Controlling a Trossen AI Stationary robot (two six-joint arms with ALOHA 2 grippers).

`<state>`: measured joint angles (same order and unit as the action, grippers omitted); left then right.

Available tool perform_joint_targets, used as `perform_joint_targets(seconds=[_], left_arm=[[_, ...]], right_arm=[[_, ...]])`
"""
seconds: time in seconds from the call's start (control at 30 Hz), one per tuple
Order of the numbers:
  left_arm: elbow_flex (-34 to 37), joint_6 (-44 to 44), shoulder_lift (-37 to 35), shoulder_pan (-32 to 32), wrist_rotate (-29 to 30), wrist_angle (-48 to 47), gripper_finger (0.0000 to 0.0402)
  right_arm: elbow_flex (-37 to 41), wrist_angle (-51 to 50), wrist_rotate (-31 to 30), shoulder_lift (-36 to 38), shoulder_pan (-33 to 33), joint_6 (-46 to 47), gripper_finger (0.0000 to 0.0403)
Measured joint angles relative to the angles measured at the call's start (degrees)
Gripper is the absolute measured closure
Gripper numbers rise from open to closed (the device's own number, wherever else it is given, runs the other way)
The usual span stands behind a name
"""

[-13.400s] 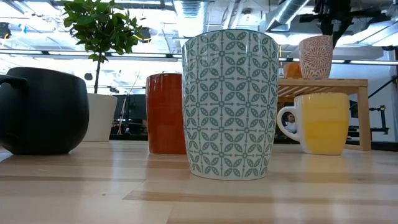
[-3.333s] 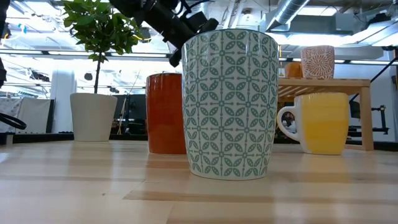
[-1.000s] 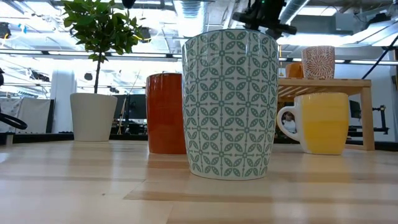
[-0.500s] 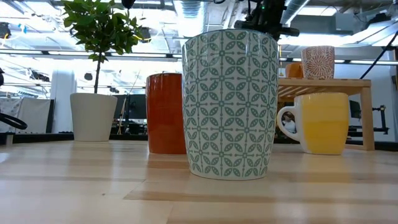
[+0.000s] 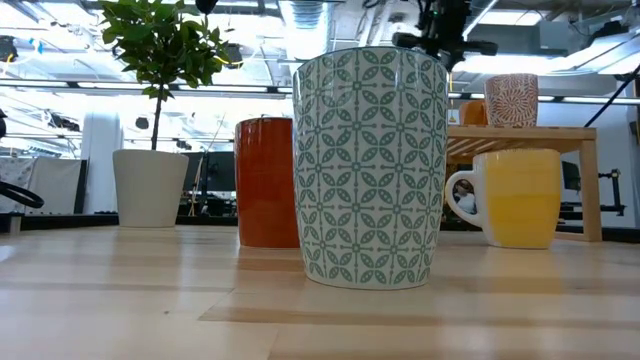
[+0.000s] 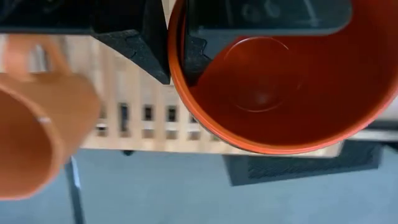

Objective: Place coffee mugs
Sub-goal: Put the black mug on the shelf

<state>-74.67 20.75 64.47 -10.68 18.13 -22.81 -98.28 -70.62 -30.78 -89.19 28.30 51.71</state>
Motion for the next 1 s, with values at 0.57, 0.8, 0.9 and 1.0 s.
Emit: perform_joint_targets(seconds=[0.57, 0.8, 0.9, 1.0], left_arm=[[0.0, 0.1, 0.0, 0.0, -1.4, 0.1, 0.0401], [0.0, 0.1, 0.0, 0.0, -1.5, 0.7, 0.0401], [0.0, 0.1, 0.0, 0.0, -1.5, 0.9, 0.0401], [0.0, 0.1, 0.0, 0.0, -1.5, 0.9, 0.0401]], right_arm=[[0.0, -6.3, -2.0, -0.2, 4.9, 3.8, 0.0353], [0.8, -9.5, -2.0, -0.2, 6.4, 5.3, 0.0345], [1.1, -9.4, -2.0, -0.2, 6.4, 5.5, 0.0344], [1.1, -9.0, -1.9, -0.2, 6.3, 5.4, 0.0339]])
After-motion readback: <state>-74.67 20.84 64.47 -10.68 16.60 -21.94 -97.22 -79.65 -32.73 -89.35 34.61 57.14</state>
